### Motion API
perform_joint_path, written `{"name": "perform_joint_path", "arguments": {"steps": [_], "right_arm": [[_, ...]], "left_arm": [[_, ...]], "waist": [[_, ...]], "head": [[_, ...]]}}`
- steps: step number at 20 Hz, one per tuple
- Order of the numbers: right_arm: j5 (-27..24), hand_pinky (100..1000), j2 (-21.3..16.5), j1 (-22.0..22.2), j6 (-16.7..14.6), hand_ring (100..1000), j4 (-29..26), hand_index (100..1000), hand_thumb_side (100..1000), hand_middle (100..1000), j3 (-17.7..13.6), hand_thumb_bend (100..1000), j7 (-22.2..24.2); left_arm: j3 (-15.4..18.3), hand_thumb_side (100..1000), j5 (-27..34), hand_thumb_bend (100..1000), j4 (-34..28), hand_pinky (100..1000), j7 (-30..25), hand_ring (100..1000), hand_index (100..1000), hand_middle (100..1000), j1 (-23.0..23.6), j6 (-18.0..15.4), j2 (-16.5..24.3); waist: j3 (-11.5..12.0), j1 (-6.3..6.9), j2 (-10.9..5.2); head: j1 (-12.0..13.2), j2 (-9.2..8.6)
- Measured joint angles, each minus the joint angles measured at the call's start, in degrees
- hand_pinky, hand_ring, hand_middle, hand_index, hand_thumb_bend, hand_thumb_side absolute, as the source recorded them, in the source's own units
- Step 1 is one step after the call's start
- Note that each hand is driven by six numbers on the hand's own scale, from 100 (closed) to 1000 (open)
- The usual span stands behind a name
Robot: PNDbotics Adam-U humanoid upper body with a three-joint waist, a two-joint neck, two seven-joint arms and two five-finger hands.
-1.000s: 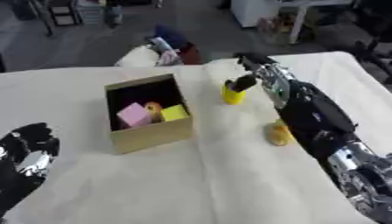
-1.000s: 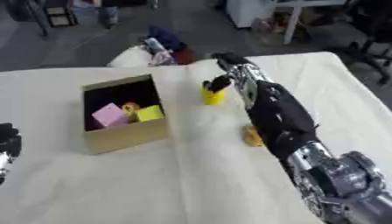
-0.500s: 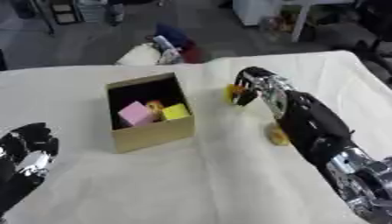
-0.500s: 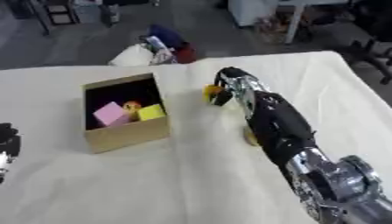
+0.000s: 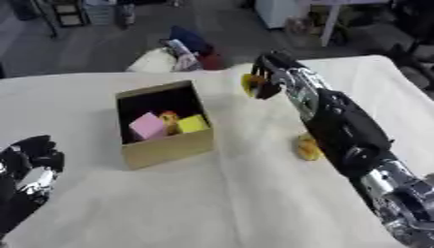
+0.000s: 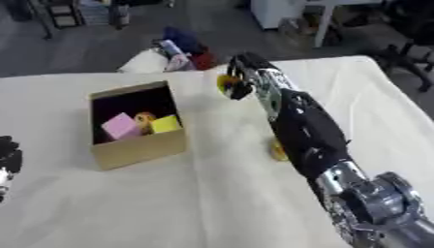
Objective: Pick up objects on the table and place them in the box.
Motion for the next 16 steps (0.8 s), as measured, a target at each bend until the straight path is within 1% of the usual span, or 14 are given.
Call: {"name": "perform_joint_path", "arguments": {"steps": [3, 7, 8, 9, 10, 11, 13, 14, 15, 16], "right_arm": [[-2.4, 586, 1.2, -0.9, -1.5, 498, -2.9, 433, 100, 297, 1.9, 100, 0.8], [-3.4, 632, 4.3, -1.8, -4.2, 558, -4.9, 520, 100, 387, 5.2, 100, 4.2], [-3.0, 654, 5.2, -1.8, -5.0, 592, -5.1, 594, 100, 455, 6.1, 100, 5.5], [-2.3, 665, 6.1, -1.8, -5.7, 614, -5.2, 674, 100, 504, 6.8, 100, 6.7], [-1.5, 670, 7.0, -1.7, -6.5, 624, -5.2, 707, 100, 523, 7.3, 100, 8.0], [-0.6, 701, 8.0, -1.4, -7.2, 703, -5.2, 852, 247, 658, 7.8, 110, 9.1], [1.0, 734, 9.5, -0.7, -8.6, 768, -5.2, 964, 413, 786, 8.7, 215, 11.2], [2.0, 744, 9.9, -0.5, -9.4, 781, -5.2, 985, 438, 808, 9.1, 236, 12.1], [2.9, 775, 10.3, -0.3, -10.0, 825, -5.2, 1000, 517, 888, 9.4, 263, 12.8], [3.6, 783, 10.4, -0.2, -10.6, 834, -5.4, 1000, 527, 910, 9.8, 265, 13.6]], "left_arm": [[0.0, 444, 0.0, 337, 0.0, 746, 0.0, 726, 785, 672, 0.0, 0.0, 0.0], [0.0, 443, 0.0, 338, 0.0, 746, -0.1, 725, 785, 672, 0.0, 0.0, 0.0], [0.0, 442, 0.0, 338, 0.0, 746, -0.1, 725, 785, 671, 0.0, -0.1, 0.0], [0.0, 442, 0.0, 338, 0.0, 746, -0.2, 725, 785, 671, 0.0, -0.1, 0.0], [0.0, 443, 0.0, 339, 0.0, 746, -0.2, 725, 785, 671, 0.0, -0.1, 0.0], [0.0, 443, 0.0, 340, 0.0, 746, -0.2, 725, 785, 671, 0.0, -0.1, 0.0], [0.0, 443, 0.0, 341, 0.0, 746, -0.2, 725, 785, 671, 0.0, -0.1, -0.1], [0.0, 443, 0.0, 341, 0.0, 746, -0.2, 725, 785, 671, 0.0, -0.1, -0.2], [0.0, 443, 0.0, 341, 0.0, 746, -0.2, 724, 785, 671, 0.0, -0.1, -0.2], [0.0, 443, 0.0, 341, 0.0, 746, -0.2, 724, 785, 671, 0.0, -0.1, -0.2]], "waist": [[0.2, 0.0, 0.0], [0.8, -0.02, 0.0], [0.9, -0.01, 0.0], [1.0, -0.01, 0.0], [1.2, -0.01, 0.0], [1.3, -0.01, 0.0], [1.3, -0.02, 0.0], [1.3, -0.02, 0.0], [1.3, -0.02, 0.0], [1.2, -0.02, 0.0]], "head": [[0.0, 0.01], [-0.4, 0.02], [-0.5, 0.02], [-0.7, 0.02], [-0.8, 0.02], [-0.8, 0.02], [-0.8, 0.02], [-0.8, 0.02], [-0.8, 0.02], [-0.8, 0.02]]}}
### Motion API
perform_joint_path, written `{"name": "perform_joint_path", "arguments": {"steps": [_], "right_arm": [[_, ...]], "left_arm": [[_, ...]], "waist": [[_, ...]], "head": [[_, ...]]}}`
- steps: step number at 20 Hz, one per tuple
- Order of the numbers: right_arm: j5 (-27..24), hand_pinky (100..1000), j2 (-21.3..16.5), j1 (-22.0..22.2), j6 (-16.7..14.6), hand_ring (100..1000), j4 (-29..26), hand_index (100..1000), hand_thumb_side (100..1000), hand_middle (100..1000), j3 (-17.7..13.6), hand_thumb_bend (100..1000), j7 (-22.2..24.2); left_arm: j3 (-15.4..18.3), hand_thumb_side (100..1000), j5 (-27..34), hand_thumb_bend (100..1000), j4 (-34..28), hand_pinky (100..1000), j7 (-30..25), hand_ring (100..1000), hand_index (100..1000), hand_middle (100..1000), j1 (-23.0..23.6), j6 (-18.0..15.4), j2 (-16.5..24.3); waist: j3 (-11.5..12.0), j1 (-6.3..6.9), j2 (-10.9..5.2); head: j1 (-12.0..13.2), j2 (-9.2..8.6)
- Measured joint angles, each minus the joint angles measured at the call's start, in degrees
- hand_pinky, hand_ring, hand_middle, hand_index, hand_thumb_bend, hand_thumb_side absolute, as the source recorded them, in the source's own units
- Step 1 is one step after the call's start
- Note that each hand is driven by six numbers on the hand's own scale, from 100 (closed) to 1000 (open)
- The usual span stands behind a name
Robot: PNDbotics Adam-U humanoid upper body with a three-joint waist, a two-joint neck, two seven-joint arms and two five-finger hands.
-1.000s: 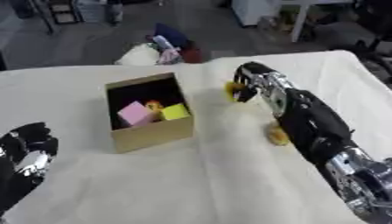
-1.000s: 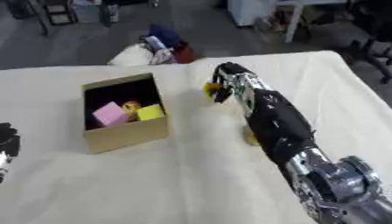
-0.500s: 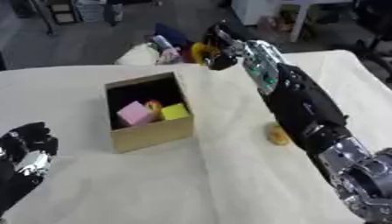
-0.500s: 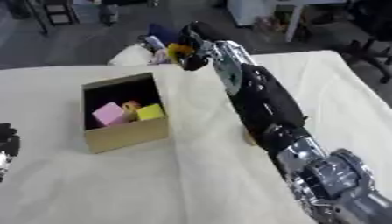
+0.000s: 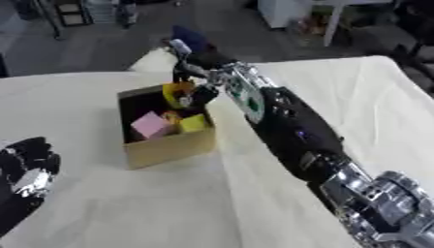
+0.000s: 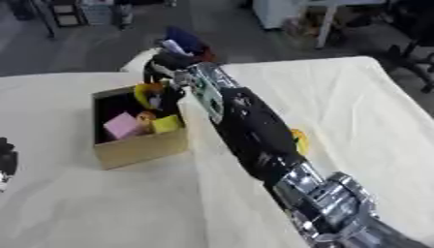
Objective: Pick up objects on the table and place them in the box.
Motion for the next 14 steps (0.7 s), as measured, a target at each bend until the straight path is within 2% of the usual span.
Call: {"name": "perform_joint_path", "arguments": {"steps": [2, 4, 7, 11, 14], "right_arm": [[0.8, 798, -0.1, 0.0, -0.9, 854, -1.0, 1000, 552, 957, 0.4, 249, 1.4], [0.6, 798, -0.7, 0.4, -1.5, 854, -2.9, 1000, 541, 956, 0.9, 240, 2.9], [-2.9, 791, -3.6, 1.5, -2.2, 842, -7.9, 1000, 448, 908, 1.8, 203, 5.3], [-12.1, 795, -11.3, 5.5, -2.3, 841, -18.3, 1000, 399, 890, 3.5, 182, 10.8], [-18.5, 794, -18.3, 10.7, -0.8, 840, -27.0, 1000, 406, 882, 4.2, 176, 15.2]], "left_arm": [[0.0, 444, 0.0, 342, 0.0, 746, 0.0, 724, 785, 671, 0.0, 0.0, 0.0], [0.0, 444, 0.0, 343, 0.0, 746, 0.0, 724, 785, 670, 0.1, 0.0, 0.0], [0.0, 442, 0.0, 341, 0.0, 746, 0.1, 724, 785, 671, 0.4, 0.0, 0.0], [0.2, 442, -0.1, 342, 0.0, 746, 0.3, 725, 785, 671, 0.7, 0.0, 0.1], [0.4, 441, -0.1, 341, 0.0, 746, 0.5, 725, 785, 671, 1.0, 0.0, 0.2]], "waist": [[-0.5, 0.0, -0.06], [-1.2, 0.0, -0.06], [-2.5, -0.01, -0.08], [-4.2, -0.01, -0.31], [-5.1, -0.06, -0.32]], "head": [[0.1, 0.01], [0.2, 0.07], [0.7, 0.32], [1.6, 0.58], [2.0, 0.59]]}}
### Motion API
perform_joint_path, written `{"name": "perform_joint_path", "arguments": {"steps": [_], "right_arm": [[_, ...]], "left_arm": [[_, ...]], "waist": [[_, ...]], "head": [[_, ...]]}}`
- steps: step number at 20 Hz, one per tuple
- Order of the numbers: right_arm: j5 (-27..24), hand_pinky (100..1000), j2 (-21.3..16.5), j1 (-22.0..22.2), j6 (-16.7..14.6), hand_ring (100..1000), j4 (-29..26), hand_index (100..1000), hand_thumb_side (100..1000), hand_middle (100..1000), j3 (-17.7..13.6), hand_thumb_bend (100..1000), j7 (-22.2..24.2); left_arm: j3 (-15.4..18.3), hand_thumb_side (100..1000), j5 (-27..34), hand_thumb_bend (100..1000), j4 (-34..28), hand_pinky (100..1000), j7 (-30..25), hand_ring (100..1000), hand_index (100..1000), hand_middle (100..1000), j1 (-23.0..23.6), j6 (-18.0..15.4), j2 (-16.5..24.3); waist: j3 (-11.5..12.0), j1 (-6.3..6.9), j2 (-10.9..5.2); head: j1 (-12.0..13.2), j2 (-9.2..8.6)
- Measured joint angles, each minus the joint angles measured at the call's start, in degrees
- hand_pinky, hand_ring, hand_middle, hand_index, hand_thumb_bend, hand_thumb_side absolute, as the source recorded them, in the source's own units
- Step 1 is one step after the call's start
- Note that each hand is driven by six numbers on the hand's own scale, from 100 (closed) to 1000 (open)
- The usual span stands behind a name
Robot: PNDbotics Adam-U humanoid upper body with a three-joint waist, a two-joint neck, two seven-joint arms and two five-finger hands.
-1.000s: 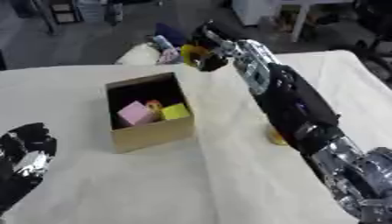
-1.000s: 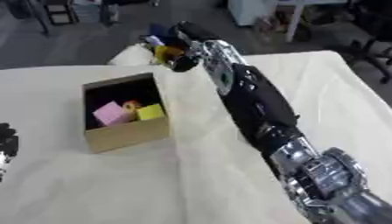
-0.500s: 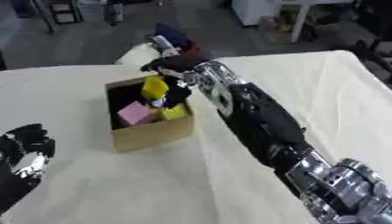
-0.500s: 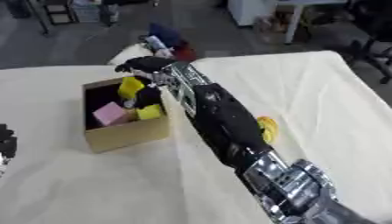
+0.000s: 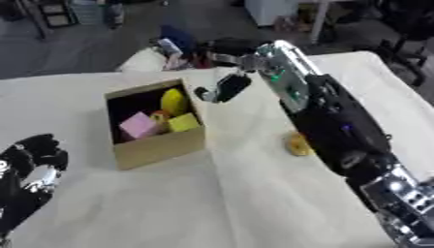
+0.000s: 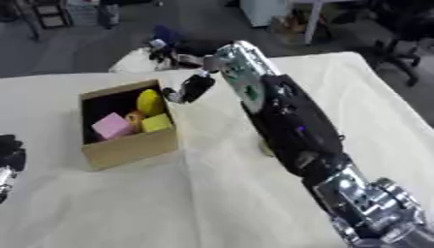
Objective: Pick up objects on the table and place them in the box.
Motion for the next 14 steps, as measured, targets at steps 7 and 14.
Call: {"name": "perform_joint_path", "arguments": {"steps": [7, 14], "right_arm": [[-6.0, 779, -10.1, 14.0, 5.2, 831, -7.0, 995, 396, 860, -2.1, 133, 3.9], [-6.0, 782, -11.4, 18.2, 7.5, 835, -2.0, 976, 316, 852, -4.5, 135, 4.1]], "left_arm": [[0.3, 442, -0.4, 342, 0.0, 746, 0.1, 726, 786, 672, 0.0, 0.0, 0.2], [0.4, 442, -0.4, 341, 0.0, 746, 0.2, 726, 786, 672, 0.0, 0.0, 0.2]], "waist": [[-1.1, -0.11, 0.0], [-1.3, -0.11, 0.0]], "head": [[0.5, 0.01], [1.0, 0.01]]}}
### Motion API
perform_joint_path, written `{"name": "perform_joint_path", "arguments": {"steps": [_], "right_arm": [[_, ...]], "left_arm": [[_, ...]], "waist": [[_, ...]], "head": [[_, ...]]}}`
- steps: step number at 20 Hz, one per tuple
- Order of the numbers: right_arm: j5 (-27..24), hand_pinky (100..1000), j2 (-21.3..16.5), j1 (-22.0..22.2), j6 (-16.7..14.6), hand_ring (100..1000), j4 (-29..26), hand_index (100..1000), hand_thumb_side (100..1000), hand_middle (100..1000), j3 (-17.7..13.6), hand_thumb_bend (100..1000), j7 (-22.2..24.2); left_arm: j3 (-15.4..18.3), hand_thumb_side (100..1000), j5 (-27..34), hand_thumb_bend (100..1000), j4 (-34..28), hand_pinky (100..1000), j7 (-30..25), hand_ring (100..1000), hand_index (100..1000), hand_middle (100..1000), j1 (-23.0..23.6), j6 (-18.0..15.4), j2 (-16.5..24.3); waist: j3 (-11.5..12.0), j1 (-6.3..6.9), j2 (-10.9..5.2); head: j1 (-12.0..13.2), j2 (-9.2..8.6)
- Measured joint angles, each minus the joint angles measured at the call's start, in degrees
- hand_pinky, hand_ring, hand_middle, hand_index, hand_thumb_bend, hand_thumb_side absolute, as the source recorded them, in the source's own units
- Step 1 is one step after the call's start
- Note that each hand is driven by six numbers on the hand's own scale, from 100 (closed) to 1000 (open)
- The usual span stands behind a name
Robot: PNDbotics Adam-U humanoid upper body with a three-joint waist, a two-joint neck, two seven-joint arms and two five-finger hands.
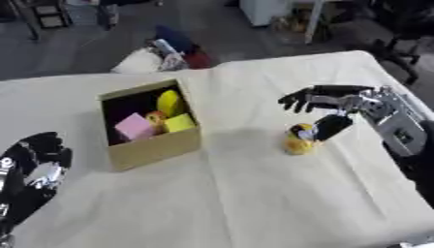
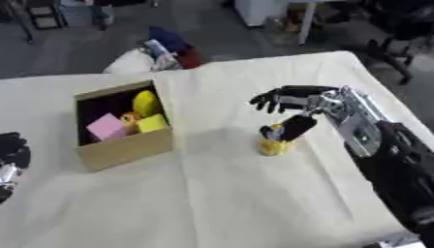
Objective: Pick up objects on the table and place them in the box.
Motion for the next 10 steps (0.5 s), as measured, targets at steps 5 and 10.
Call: {"name": "perform_joint_path", "arguments": {"steps": [5, 10], "right_arm": [[4.2, 793, 0.7, -0.8, 0.3, 849, 5.5, 970, 292, 862, -0.9, 178, -1.0], [8.7, 780, 1.8, -1.3, -0.6, 814, 9.2, 831, 194, 748, -0.9, 177, -1.6]], "left_arm": [[0.0, 442, 0.0, 340, 0.0, 746, 0.1, 726, 786, 673, 0.0, 0.0, 0.0], [0.0, 442, 0.0, 340, 0.0, 746, 0.1, 727, 786, 673, 0.0, 0.1, 0.0]], "waist": [[0.1, 0.0, 0.0], [0.2, 0.0, 0.0]], "head": [[0.0, -0.01], [0.0, -0.01]]}}
